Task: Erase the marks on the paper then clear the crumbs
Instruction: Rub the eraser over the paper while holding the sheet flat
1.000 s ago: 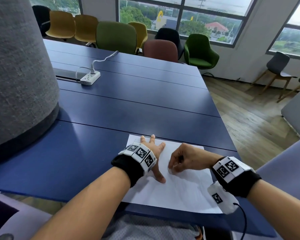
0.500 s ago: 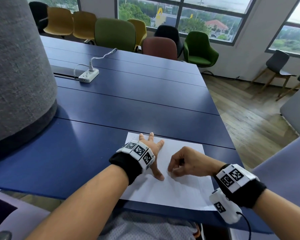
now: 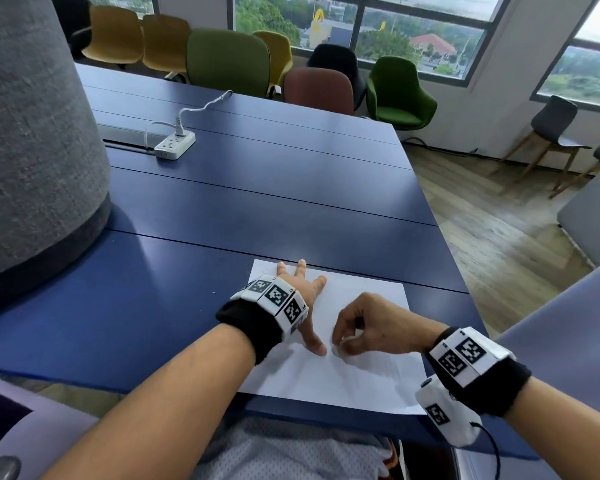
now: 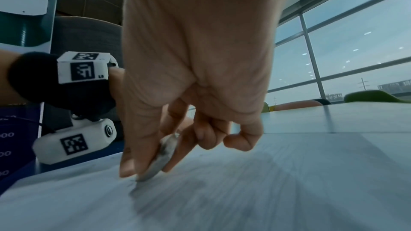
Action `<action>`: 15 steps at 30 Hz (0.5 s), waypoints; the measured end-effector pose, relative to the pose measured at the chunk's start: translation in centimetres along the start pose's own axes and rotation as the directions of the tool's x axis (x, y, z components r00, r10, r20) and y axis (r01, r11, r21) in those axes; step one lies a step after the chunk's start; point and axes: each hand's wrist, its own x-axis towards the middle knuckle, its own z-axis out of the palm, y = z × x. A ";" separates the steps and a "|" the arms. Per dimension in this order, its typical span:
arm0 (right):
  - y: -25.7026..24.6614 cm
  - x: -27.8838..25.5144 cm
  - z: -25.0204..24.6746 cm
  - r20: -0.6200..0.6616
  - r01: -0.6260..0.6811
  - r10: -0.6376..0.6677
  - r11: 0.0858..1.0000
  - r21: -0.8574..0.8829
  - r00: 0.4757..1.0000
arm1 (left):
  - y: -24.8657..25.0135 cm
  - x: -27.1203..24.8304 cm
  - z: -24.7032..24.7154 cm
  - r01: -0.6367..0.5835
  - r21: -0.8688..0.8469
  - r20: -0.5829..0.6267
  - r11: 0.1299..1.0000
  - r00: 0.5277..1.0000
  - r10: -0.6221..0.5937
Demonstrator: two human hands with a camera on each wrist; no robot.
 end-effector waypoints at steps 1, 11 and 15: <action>0.0 -0.2 0.1 -0.009 0.006 -0.006 1.000 0.005 1.000 | 0.0 0.0 0.0 -0.002 -0.001 -0.004 1.000 1.000 0.002; -1.2 -0.8 1.9 -0.012 0.068 -0.068 0.997 0.041 0.998 | 0.3 0.2 0.0 0.015 0.049 -0.011 0.999 1.000 -0.015; -1.3 -0.7 2.0 -0.012 0.082 -0.081 0.996 0.041 0.997 | 0.3 0.3 0.0 0.016 0.067 -0.013 0.998 1.000 -0.015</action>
